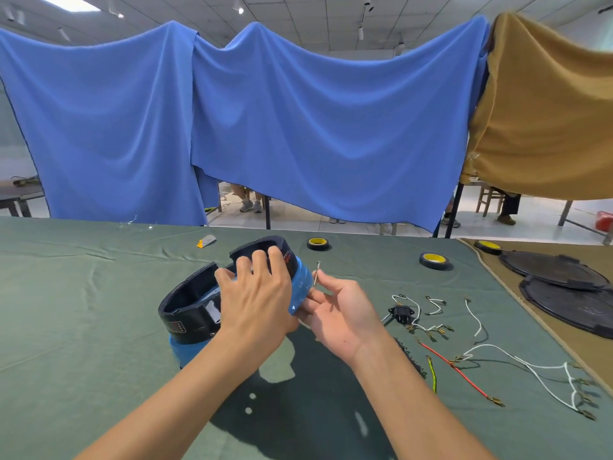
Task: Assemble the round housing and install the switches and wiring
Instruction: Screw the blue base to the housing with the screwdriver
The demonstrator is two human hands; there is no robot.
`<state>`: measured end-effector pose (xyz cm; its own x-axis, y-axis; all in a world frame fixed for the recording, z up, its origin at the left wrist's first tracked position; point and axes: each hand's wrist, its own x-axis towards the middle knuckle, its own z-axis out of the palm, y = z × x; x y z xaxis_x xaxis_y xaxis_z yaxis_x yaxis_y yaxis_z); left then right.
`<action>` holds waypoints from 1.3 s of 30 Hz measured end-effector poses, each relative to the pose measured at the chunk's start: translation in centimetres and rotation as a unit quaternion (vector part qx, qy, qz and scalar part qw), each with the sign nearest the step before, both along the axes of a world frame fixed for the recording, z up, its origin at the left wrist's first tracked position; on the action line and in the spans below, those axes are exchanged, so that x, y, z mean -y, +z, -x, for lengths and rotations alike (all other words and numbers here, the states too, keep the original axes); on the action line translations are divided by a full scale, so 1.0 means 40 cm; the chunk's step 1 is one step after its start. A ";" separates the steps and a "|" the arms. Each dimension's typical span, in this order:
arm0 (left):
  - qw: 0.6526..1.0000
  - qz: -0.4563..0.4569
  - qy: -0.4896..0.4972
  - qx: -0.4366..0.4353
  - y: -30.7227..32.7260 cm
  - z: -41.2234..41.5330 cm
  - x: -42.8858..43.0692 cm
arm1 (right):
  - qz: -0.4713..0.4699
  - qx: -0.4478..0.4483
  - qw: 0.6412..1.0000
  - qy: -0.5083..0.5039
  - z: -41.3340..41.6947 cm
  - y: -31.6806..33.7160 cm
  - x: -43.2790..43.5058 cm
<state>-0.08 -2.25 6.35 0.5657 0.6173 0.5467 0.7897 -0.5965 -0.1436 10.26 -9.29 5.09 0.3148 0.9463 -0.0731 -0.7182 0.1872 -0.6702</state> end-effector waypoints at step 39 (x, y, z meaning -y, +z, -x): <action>0.653 0.536 -0.177 0.504 0.216 0.154 -0.117 | 0.047 0.569 0.772 -0.280 0.079 0.099 -0.088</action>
